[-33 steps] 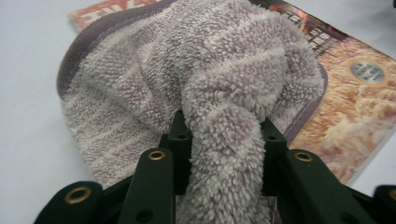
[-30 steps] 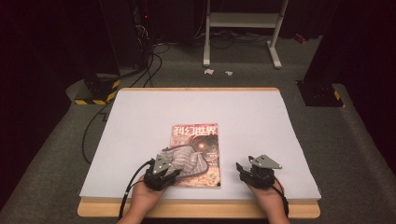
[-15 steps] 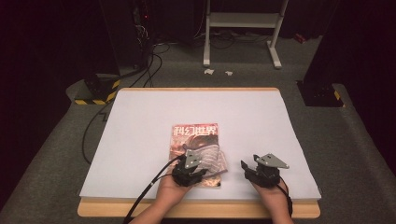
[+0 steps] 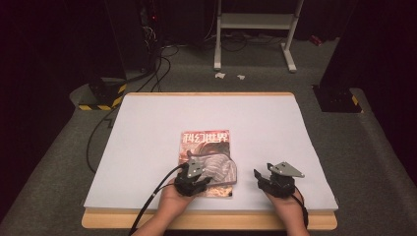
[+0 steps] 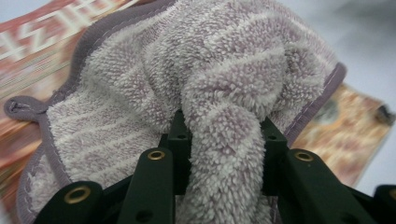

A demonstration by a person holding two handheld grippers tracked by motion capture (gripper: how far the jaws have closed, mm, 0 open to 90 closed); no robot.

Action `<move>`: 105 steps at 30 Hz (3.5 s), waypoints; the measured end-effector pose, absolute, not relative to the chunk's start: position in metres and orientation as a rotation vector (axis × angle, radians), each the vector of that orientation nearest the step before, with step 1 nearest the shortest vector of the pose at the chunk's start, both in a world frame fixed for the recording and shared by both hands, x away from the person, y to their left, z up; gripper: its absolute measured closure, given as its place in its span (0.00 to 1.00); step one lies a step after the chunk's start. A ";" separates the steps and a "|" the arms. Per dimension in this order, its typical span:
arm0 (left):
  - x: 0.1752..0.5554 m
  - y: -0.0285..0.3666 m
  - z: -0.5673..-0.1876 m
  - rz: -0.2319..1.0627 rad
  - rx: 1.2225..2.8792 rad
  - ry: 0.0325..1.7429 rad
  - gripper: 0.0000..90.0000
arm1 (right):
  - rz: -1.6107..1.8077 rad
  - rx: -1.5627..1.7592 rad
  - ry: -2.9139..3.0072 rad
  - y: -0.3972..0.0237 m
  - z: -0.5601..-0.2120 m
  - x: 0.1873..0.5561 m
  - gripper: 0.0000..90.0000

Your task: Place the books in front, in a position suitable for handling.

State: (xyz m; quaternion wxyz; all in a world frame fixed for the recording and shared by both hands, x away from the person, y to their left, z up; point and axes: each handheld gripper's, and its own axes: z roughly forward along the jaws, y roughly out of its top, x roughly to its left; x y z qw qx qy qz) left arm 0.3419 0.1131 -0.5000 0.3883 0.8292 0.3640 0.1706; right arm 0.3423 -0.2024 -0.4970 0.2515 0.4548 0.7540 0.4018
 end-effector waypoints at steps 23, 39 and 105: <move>0.330 0.169 -0.500 0.521 2.071 1.051 0.74 | 1.080 1.246 2.051 -0.202 -0.499 0.344 0.47; 0.346 0.087 -0.497 0.384 2.141 0.892 0.73 | 1.091 1.264 2.044 -0.205 -0.499 0.345 0.47; 0.325 0.119 -0.501 0.424 2.118 0.907 0.73 | 1.088 1.262 2.041 -0.206 -0.499 0.346 0.46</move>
